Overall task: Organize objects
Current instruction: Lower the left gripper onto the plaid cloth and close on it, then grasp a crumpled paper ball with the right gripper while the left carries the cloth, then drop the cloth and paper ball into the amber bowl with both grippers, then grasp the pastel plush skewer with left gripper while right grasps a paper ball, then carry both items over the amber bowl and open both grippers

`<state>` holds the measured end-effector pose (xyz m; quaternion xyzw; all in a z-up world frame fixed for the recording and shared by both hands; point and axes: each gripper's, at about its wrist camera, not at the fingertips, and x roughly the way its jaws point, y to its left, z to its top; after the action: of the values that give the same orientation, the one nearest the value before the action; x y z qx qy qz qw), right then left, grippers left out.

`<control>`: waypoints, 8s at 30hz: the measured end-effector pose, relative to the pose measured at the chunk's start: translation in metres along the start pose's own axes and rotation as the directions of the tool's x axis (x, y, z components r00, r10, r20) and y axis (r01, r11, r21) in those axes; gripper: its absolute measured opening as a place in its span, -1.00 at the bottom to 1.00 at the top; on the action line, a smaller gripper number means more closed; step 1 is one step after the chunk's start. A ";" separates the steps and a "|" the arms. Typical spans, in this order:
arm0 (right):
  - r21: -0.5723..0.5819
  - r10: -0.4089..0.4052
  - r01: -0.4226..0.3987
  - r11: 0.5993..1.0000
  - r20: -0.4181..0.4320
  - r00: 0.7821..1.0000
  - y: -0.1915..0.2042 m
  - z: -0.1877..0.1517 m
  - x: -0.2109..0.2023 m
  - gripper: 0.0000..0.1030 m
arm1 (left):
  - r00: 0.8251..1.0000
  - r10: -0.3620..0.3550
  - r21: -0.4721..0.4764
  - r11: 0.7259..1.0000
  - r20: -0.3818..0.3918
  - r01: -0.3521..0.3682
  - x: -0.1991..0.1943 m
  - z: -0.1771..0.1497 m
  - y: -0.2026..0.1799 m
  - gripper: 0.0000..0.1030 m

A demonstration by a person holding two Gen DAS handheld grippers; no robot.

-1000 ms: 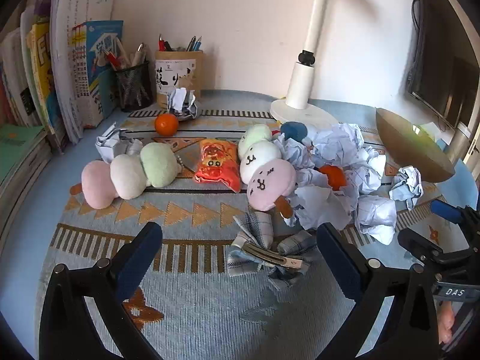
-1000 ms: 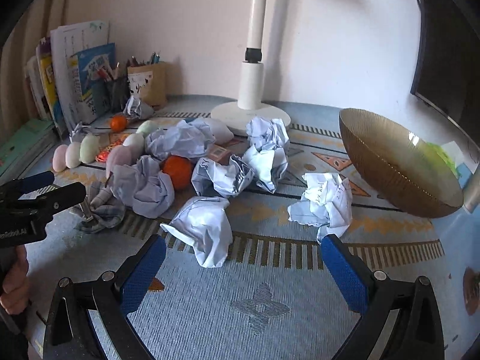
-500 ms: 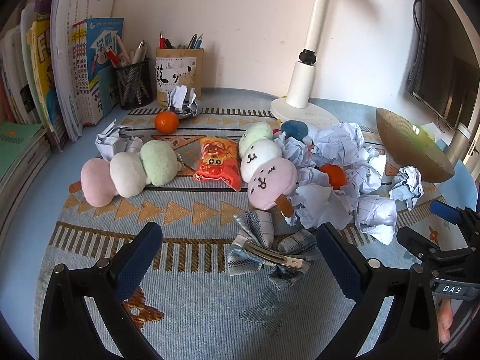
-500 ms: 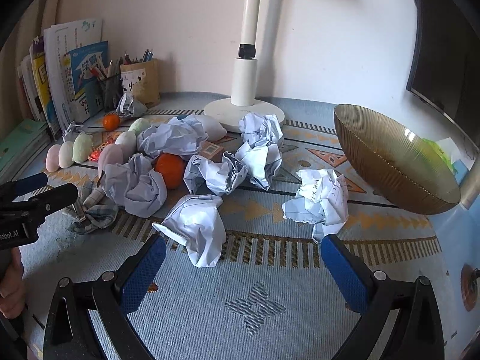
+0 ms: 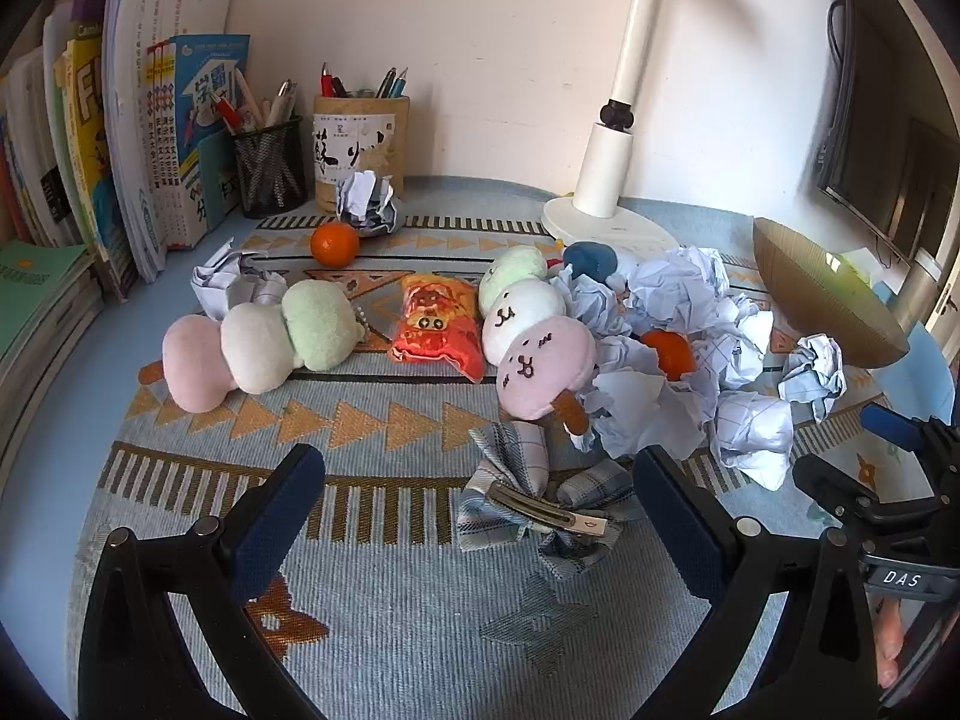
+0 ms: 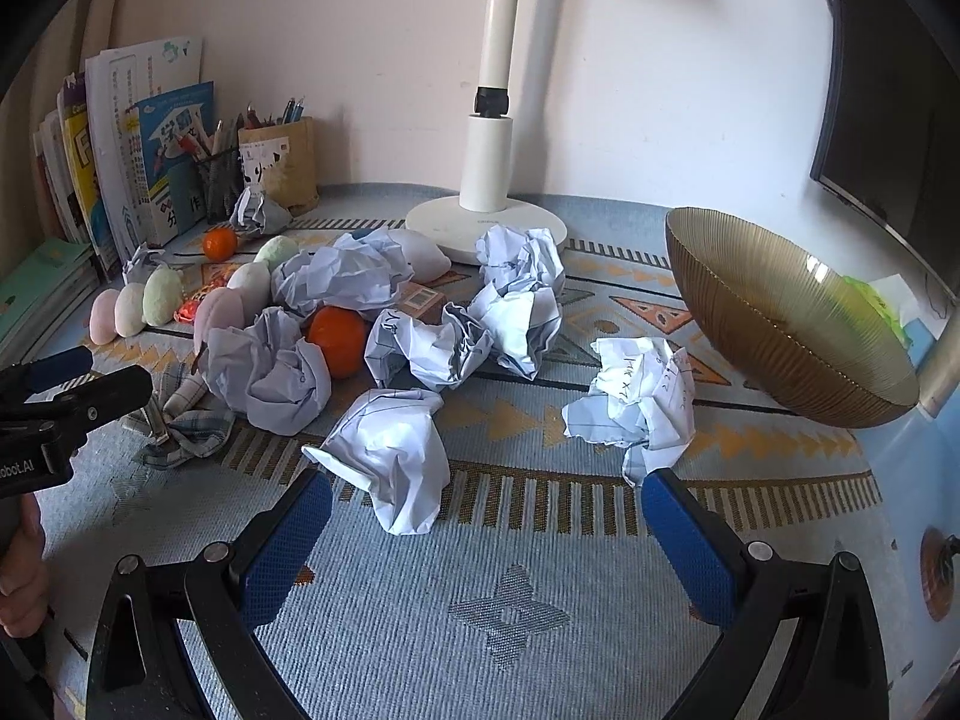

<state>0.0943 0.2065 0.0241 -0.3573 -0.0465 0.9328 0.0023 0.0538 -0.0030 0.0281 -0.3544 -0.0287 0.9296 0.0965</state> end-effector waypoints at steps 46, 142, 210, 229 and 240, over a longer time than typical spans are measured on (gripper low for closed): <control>0.131 0.342 -0.341 0.931 0.019 0.940 -0.050 0.002 -0.044 0.06 | 0.991 -0.102 0.057 0.993 -0.087 0.108 -0.036 -0.011 -0.039 -0.75; 0.029 0.140 -0.141 0.990 0.041 0.989 -0.063 -0.012 -0.016 0.95 | 0.979 0.201 -0.279 0.939 -0.025 -0.200 -0.017 -0.022 0.088 0.88; 0.172 0.153 -0.146 0.974 -0.031 0.988 -0.089 -0.001 -0.014 -0.07 | 0.999 -0.046 -0.034 0.998 -0.028 0.045 -0.022 0.023 0.006 -0.16; 0.239 0.008 -0.040 0.970 0.135 0.991 -0.179 0.028 -0.090 -0.07 | 0.965 -0.261 0.122 0.959 0.016 0.257 -0.015 0.065 -0.166 -0.16; 0.403 -0.131 0.090 0.911 0.077 0.988 -0.281 0.082 -0.048 -0.07 | 0.934 -0.358 0.195 0.915 -0.010 0.353 0.057 0.123 -0.283 -0.16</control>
<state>0.0673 0.4778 0.1415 -0.2980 0.1242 0.9381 0.1254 -0.0245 0.2878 0.1169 -0.3203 -0.0032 0.8995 0.2972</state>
